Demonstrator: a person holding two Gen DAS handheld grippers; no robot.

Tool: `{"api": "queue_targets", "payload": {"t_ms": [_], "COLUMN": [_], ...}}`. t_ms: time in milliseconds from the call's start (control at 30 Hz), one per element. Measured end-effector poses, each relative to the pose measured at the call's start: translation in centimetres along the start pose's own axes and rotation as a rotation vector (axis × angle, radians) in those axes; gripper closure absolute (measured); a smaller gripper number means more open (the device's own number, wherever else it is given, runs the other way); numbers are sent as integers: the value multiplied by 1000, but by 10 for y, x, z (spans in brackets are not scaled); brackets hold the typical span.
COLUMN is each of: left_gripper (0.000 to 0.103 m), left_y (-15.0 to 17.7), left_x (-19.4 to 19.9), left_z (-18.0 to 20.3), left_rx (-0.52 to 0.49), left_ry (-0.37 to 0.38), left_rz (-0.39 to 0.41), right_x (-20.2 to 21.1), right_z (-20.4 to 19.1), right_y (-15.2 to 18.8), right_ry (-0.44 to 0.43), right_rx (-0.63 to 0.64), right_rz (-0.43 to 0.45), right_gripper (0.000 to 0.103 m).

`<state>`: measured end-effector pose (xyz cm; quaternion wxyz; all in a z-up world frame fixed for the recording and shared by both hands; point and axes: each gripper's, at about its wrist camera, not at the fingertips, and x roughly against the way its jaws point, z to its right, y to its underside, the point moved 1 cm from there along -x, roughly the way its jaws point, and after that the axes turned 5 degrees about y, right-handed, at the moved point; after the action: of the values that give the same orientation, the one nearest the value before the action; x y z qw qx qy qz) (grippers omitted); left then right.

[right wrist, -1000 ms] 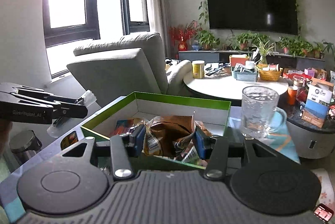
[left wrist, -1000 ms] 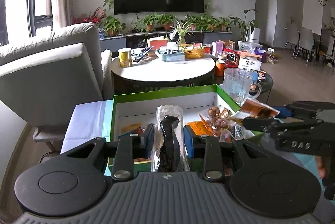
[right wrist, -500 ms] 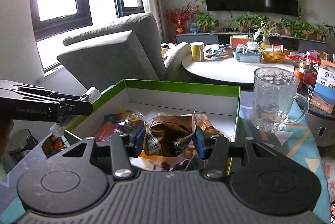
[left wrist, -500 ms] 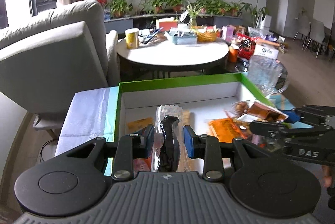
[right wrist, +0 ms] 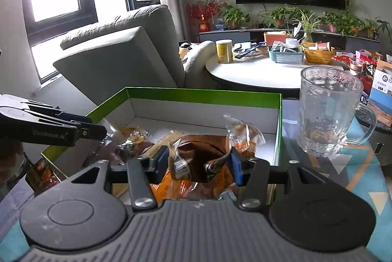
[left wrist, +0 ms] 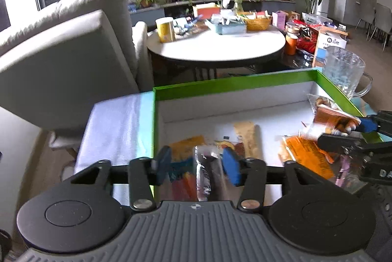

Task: Organize snacks
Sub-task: 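Carry both bags into the green box and open both tools to release them, then withdraw both tools from the box back toward the snack pile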

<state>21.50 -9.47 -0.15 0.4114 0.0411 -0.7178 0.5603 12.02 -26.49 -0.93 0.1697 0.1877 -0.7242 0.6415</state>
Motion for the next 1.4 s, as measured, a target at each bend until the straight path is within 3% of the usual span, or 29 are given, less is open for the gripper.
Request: {"api": "queue_targets", "payload": {"t_ms": [333,567,800,867,1000,1200,1400], "left_gripper": [40,39,42,42,42,42,42], "left_y": [19,65,103,108,117,118,120], "left_x": [59,71,58,58,61,74,90], "left_z": [-38,-57,-63,-61,-42,-1,-7], "left_rx": [44,144,233,268,317,210,115], "left_ry": [-94,-103,-102,-71,85,224,84], "left_rz": [92,17,-70,-76,-99,-110,-76], "right_x": [34,67,86,89,88,76,75], "right_z": [-2,-2,-6,-7,-11,-19,-33], "right_y": [1,11,30,35,52,73,79], "right_ry": [0,1,19,16,-25,-61,-95], "right_rx": [9,11,68,67,61,34,15], "right_rz": [93,119,79,66,9,-88,-108], "right_gripper": [42,42,42,42,42,42,42]}}
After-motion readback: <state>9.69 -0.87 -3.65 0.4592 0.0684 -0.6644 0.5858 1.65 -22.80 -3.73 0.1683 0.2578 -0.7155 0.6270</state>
